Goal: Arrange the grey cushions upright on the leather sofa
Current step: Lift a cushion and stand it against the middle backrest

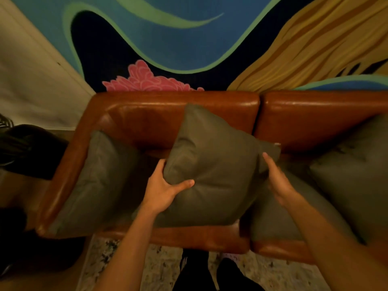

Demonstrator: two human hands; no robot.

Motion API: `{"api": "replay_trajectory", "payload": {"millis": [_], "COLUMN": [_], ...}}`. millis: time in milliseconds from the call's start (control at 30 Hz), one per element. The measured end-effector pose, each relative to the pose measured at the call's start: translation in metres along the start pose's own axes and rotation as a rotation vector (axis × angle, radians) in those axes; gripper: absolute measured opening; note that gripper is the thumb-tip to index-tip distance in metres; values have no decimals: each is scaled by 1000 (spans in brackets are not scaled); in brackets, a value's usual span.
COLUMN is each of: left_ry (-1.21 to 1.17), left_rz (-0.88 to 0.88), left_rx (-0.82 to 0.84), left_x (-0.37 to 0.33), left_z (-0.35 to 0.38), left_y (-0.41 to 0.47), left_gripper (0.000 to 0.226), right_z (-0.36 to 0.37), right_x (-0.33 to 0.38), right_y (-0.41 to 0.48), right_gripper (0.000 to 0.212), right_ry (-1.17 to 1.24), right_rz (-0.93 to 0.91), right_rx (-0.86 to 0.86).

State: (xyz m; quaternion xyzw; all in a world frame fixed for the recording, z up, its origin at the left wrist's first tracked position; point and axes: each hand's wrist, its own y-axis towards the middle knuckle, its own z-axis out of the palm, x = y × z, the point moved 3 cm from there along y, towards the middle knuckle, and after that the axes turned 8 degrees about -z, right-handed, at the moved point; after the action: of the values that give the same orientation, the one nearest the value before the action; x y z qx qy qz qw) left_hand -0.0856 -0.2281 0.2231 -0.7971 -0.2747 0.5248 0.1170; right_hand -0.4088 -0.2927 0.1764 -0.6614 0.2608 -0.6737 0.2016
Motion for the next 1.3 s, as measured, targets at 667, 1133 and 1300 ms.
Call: {"api": "replay_trajectory", "payload": {"millis": [667,1133,1300], "left_ry": [1022,1218,1078], "left_rz": [475,479,436], "left_rx": [214,257,287], "left_x": [-13,-63,-68], "left_z": [3,-68,-63], "left_y": [-47,108,159], "left_gripper": [95,77,71], "right_z": [107,119,76], "right_x": [42,109,106], "right_y": [-99,0,60], "right_gripper": [64,127,128], "right_ry": [-1671,-1564,-1398], "right_rz": [-813,-429,-244], "right_rx": [571,499,404]}}
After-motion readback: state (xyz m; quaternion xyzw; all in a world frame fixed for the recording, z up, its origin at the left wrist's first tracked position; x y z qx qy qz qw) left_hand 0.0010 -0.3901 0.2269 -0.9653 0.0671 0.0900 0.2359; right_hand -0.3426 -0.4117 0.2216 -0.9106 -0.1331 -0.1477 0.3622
